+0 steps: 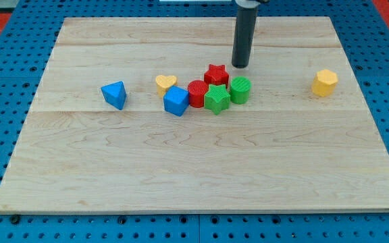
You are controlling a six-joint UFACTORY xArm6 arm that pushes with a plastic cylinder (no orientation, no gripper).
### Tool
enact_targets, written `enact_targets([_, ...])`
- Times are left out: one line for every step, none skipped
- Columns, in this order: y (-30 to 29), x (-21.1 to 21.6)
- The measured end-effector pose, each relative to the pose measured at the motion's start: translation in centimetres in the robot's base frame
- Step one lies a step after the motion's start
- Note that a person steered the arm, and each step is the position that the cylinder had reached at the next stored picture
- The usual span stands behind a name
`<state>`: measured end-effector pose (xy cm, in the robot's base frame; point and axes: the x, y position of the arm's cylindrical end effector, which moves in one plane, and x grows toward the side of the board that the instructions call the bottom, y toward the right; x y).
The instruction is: Place the yellow heart into the red blocks
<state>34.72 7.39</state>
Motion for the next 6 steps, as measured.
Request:
enact_targets([-3.7, 0.4])
enact_targets([-9.5, -3.3])
enact_targets([-15.2, 0.2])
enact_targets([-16.9, 3.1])
enact_targets([-15.6, 4.9])
enact_targets([-11.6, 4.9])
